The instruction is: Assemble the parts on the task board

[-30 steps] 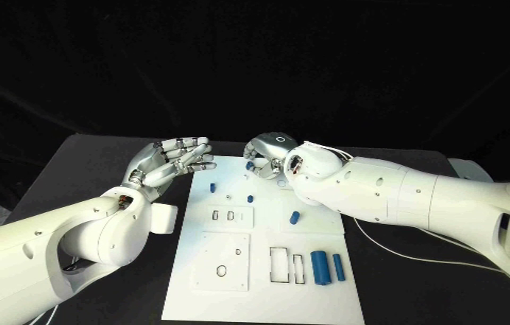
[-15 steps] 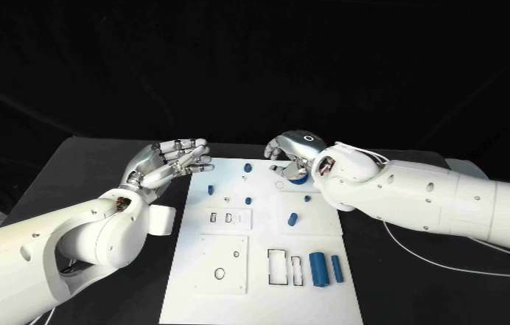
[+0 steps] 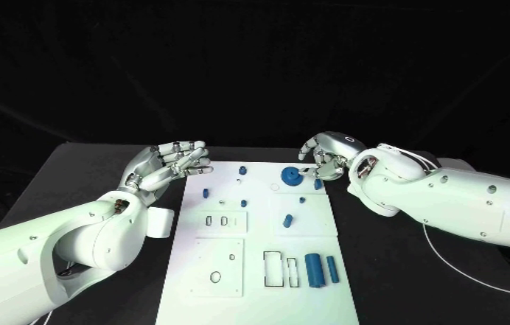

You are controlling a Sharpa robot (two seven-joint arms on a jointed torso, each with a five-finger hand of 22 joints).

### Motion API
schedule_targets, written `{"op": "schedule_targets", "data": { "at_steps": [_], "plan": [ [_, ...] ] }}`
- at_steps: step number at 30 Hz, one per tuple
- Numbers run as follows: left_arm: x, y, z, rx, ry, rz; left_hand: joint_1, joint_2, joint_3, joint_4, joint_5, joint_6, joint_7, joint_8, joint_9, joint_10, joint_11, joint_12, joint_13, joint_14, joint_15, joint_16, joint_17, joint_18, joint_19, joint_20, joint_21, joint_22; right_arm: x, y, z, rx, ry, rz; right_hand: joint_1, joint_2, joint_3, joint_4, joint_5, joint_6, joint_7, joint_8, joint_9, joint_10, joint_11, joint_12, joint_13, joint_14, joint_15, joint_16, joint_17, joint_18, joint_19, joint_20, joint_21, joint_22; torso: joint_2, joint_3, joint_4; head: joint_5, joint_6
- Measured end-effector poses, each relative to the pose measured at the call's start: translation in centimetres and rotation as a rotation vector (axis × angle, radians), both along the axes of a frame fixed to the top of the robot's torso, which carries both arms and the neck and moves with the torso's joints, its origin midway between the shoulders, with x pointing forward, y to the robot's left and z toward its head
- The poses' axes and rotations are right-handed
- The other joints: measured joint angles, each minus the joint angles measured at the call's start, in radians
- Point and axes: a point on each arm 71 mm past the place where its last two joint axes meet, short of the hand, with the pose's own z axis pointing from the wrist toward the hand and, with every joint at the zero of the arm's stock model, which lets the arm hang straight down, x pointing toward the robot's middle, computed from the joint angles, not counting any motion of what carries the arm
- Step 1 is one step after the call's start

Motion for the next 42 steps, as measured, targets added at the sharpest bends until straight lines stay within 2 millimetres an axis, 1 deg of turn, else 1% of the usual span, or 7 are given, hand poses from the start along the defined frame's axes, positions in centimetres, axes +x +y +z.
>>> {"op": "schedule_targets", "data": {
  "at_steps": [1,5,8,12,19,21,42],
  "plan": [
    [0.0,0.0,0.0,0.0,0.0,0.0,0.0,0.0,0.0,0.0,0.0,0.0,0.0,0.0,0.0,0.0,0.0,0.0,0.0,0.0,0.0,0.0,0.0,0.0,0.0,0.0,0.0,0.0,0.0,-0.1,-0.1,0.001,0.016,-0.008,0.004,0.004,-0.011,0.011,0.0,-0.007,0.001,0.007,0.004,0.009,0.002,0.074,0.078,0.0,0.0,0.007,0.0,-0.013,0.0,0.0,0.0,0.0,0.0,0.0,0.0,0.0,0.0],
    [0.0,0.1,0.0,0.0,0.0,0.0,0.0,0.0,0.0,0.0,0.0,0.0,0.0,0.0,0.0,0.0,0.0,0.0,0.0,0.0,0.0,0.0,0.001,0.0,0.0,0.0,0.0,0.0,0.1,0.0,-0.7,-0.004,0.066,-0.024,0.025,0.011,-0.063,0.044,0.004,-0.029,0.008,0.028,0.015,0.029,0.009,0.287,0.308,0.0,0.0,0.031,0.0,-0.013,0.0,0.0,0.009,0.0,0.001,0.0002,-0.0004,-0.001,-0.001],
    [0.0,0.1,0.0,0.0,0.001,0.0,0.0,0.0,0.0,0.0,0.0,0.0,0.0,0.0,0.0,0.0,0.0,0.0,0.0,0.0,0.0,0.0,0.001,0.0,0.0,0.0,0.0,0.0,0.2,0.3,-1.3,-0.012,0.097,-0.029,0.037,0.018,-0.099,0.068,0.008,-0.047,0.014,0.038,0.02,0.032,0.013,0.397,0.389,0.003,0.004,0.048,0.0,-0.013,0.001,0.01,0.015,0.0,0.001,0.0003,-0.0002,-0.001,-0.001],
    [0.1,0.1,0.0,0.001,0.001,0.0,0.0,0.0,0.0,0.0,0.0,0.0,0.0,0.0,0.0,0.0,0.0,0.0,0.0,0.0,0.0,0.0,0.001,0.0,0.0,0.0,0.0,-0.001,0.4,0.9,-1.8,-0.021,0.123,-0.034,0.049,0.024,-0.134,0.095,0.014,-0.068,0.018,0.046,0.022,0.033,0.014,0.482,0.395,0.003,0.011,0.06,0.0,-0.013,-0.002,0.014,0.015,0.0,0.002,0.0001,0.0004,-0.001,-0.002],
    [0.1,0.2,-0.1,0.001,0.001,0.002,0.0,0.0,0.0,0.0,0.0,0.0,0.0,0.0,0.0,0.0,0.0,0.0,0.0,0.0,0.0,0.0,0.001,0.0,0.0,0.0,0.0,-0.001,1.0,1.7,-2.2,-0.028,0.144,-0.046,0.065,0.038,-0.18,0.119,0.019,-0.087,0.026,0.057,0.024,0.033,0.022,0.568,0.395,0.003,0.019,0.076,0.0,-0.013,-0.002,0.021,0.019,0.0,0.002,-0.0012,0.0029,-0.004,-0.005],
    [0.1,0.2,-0.1,0.001,0.002,0.002,0.0,0.0,0.0,0.0,0.0,0.0,0.0,0.0,0.0,0.0,0.0,0.0,0.0,0.0,0.0,0.0,0.001,0.0,0.0,0.0,0.0,-0.001,1.1,1.9,-2.3,-0.028,0.147,-0.049,0.071,0.044,-0.2,0.126,0.024,-0.098,0.028,0.061,0.024,0.033,0.032,0.597,0.395,-0.002,0.024,0.083,0.0,-0.013,0.003,0.026,0.019,0.0,0.002,-0.0012,0.0031,-0.004,-0.005],
    [0.2,0.2,-0.1,0.002,0.004,0.0,0.0,0.0,0.0,0.0,0.0,0.0,0.0,0.0,0.0,0.0,0.0,0.0,0.0,0.0,0.0,0.0,0.002,0.0,0.004,0.004,0.0,-0.002,1.6,2.6,-2.4,-0.026,0.146,-0.067,0.076,0.049,-0.204,0.124,0.03,-0.099,0.028,0.065,0.023,0.033,0.032,0.599,0.395,0.001,0.027,0.083,0.0,-0.013,0.0,0.029,0.019,0.0,0.001,-0.0018,0.0018,0.0,-0.006]
  ]
}}
